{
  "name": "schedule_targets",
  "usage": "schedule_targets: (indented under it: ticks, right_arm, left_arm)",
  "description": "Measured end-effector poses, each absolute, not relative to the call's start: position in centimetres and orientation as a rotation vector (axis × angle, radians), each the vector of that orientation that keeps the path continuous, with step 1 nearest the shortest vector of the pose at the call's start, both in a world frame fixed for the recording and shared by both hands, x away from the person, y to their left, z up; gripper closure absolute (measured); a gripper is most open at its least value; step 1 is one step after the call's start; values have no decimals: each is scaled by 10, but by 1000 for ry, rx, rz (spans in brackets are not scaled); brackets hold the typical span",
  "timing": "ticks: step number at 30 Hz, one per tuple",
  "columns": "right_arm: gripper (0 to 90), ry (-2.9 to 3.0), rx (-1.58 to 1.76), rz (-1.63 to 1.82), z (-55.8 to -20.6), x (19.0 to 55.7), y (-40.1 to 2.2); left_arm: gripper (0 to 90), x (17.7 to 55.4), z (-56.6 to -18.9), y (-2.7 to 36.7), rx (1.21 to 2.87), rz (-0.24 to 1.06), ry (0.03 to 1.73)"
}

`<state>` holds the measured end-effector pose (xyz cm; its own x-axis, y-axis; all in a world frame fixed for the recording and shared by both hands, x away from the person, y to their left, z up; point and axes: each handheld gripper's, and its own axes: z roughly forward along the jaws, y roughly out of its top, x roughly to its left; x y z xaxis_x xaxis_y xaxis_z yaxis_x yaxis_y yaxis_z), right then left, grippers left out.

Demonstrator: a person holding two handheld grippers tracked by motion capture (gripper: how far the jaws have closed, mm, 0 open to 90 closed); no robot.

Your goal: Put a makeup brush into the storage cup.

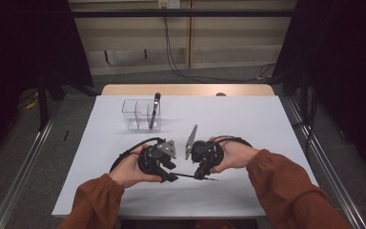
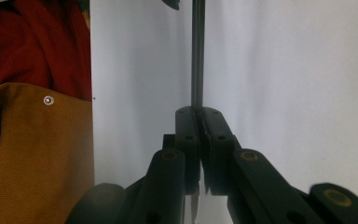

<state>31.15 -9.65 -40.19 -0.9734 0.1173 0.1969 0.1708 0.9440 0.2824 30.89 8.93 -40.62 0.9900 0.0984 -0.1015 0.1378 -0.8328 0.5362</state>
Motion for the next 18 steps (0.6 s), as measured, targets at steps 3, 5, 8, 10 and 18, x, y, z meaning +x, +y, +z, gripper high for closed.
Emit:
schedule_targets:
  ticks: [3, 5, 8, 10, 18]
  right_arm:
    - [864, -2924, -215, -443, -402, 311, -97]
    - [864, -2924, -212, -444, -402, 311, -97]
    - [864, -2927, -204, -457, -402, 311, -96]
    - [864, -2928, -207, -450, -402, 310, -96]
    - [864, -2935, -216, -456, -404, 311, -98]
  left_arm:
    - [624, 311, -406, 89, 2556, -98, 171]
    - [638, 310, -407, 88, 2557, -96, 171]
    - [678, 309, -407, 85, 2563, -117, 150]
    - [712, 310, -408, 83, 2565, -125, 148]
    - [788, 311, -410, 81, 2557, -160, 139]
